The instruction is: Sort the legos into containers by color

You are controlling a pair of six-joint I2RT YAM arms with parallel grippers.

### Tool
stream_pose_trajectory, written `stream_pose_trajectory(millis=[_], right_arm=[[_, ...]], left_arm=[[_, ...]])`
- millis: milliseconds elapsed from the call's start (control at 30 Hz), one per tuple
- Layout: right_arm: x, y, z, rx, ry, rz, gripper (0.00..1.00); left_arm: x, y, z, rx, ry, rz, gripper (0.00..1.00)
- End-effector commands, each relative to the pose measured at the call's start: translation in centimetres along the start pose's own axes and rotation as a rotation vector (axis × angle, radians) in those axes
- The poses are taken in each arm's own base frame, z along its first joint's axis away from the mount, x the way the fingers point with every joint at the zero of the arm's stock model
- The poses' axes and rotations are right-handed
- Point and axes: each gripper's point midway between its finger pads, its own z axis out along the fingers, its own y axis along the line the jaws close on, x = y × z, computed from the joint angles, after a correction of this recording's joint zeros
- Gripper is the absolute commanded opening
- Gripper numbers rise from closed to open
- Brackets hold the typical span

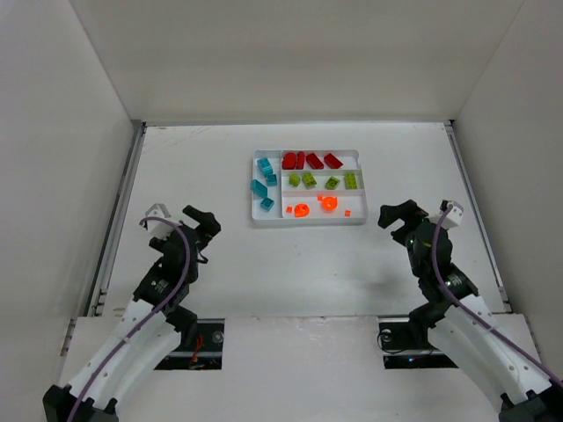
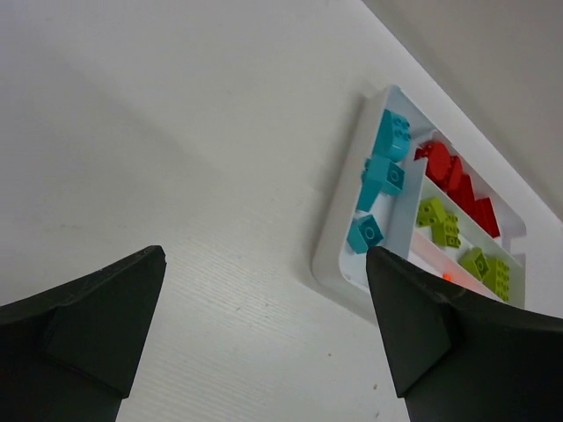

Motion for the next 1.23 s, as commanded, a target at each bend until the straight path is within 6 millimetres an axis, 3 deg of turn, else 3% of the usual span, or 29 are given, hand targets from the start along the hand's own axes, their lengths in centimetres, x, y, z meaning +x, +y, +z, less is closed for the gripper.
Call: stream_pose_trajectory(millis=[0, 200, 600, 933, 1200], right_arm=[[-0.3, -1.3, -0.5, 0.039, -0.032, -0.008, 1.0], [0.4, -2.6, -0.4, 0.069, -0.035, -0.014, 1.0], [1.1, -4.1, -0.2, 0.14, -0.014, -0.044, 1.0], [1.6, -4.4, 0.0, 0.155, -0.002, -0.037, 1.0], [0.7, -3.7, 0.1, 0.139, -0.027, -0.016, 1.0]], left_arm=[[1.6, 4.4, -0.7, -0.13, 0.055, -0.015, 1.0], [1.7, 6.1, -1.1, -0.181, 0.062, -0.016, 1.0], [4.4, 5.4, 0.2, -0.123, 0.127, 0.037, 1.0], [4.0, 6.3, 1.0, -0.119, 0.072, 0.042, 1.0], [4.0, 7.0, 1.3, -0.156, 0.069, 0.051, 1.0]])
